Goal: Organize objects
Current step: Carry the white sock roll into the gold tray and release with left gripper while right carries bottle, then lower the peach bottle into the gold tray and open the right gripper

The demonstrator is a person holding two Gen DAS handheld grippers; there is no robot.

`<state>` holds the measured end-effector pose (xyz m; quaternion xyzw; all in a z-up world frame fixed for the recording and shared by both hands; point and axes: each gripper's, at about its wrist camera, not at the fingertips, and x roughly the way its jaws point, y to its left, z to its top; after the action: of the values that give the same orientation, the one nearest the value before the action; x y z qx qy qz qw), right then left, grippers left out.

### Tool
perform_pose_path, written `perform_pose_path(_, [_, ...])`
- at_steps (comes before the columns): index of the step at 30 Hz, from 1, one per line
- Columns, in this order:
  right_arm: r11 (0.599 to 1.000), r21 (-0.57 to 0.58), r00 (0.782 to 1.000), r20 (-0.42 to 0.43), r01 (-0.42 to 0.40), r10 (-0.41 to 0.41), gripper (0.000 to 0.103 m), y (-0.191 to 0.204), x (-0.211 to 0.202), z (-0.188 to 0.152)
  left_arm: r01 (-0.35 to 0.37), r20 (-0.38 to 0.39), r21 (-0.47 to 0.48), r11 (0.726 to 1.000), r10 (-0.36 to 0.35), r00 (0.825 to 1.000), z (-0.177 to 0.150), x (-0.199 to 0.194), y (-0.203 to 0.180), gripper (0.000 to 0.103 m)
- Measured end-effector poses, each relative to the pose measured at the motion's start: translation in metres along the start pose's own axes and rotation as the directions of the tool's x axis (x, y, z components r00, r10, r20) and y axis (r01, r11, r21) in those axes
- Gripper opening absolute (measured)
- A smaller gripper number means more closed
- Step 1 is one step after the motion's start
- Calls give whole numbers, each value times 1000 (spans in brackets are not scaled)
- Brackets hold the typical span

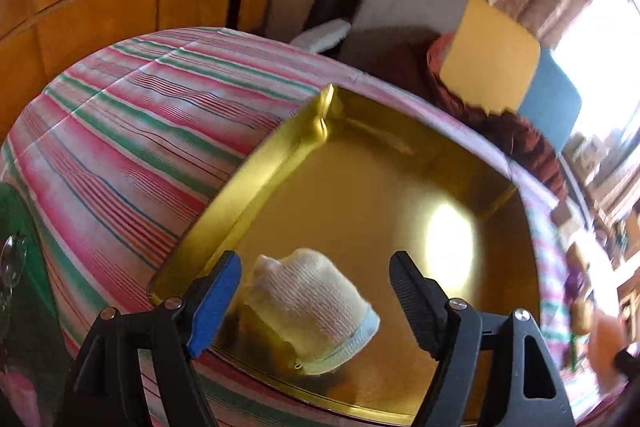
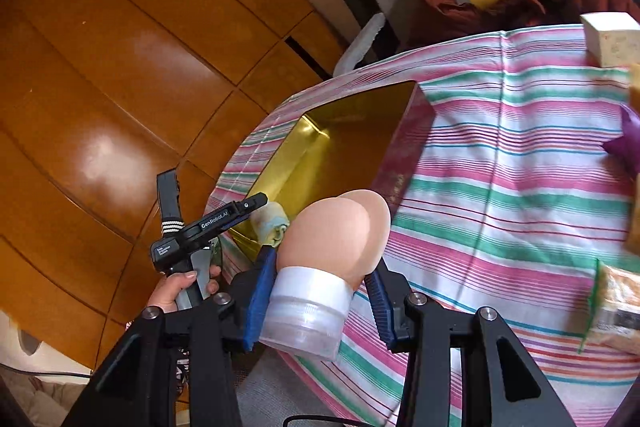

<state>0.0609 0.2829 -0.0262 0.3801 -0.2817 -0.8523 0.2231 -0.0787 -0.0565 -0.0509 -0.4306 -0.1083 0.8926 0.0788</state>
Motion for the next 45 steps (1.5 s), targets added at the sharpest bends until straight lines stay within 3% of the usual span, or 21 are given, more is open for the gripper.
perform_pose_path(4, [1000,-14,999,-32,-25,25,45,17,22,6,26,78,-138,990,-15,997,5,-21,18,78])
perform_pose_path(7, [998,-48,997,-67,-27,24,45,32,44,12,18,114,-188,982,4,994,9,-34,24,78])
perform_pose_path(13, [995,-100,989,-151,-13,-2,45,53,89,23,24,136,-201,979,4,991,15,-46,24,78])
perform_pose_path(19, [983,-168,970,-216,77,-113,45,61,137,26,43,145,-191,981,-16,989,21,-51,19,78])
perform_pose_path(24, [976,-161,947,-264,146,-185,45,55,171,26,55,156,-197,979,-24,987,21,-58,18,78])
perform_pose_path(30, [980,-155,939,-299,127,-169,45,60,202,22,60,168,-213,975,-24,985,23,-62,21,78])
perform_pose_path(33, [983,-163,935,-327,86,-136,50,67,221,20,64,178,-220,973,-25,984,23,-65,22,78])
perform_pose_path(35, [980,-172,934,-321,105,-156,52,69,224,21,66,181,-219,974,-26,983,24,-66,23,78])
perform_pose_path(39, [977,-178,956,-243,119,-161,80,71,200,23,68,191,-221,973,-25,981,24,-69,23,78])
perform_pose_path(45, [955,-227,968,-119,189,-220,82,74,161,22,78,175,-223,972,-39,984,22,-64,19,78])
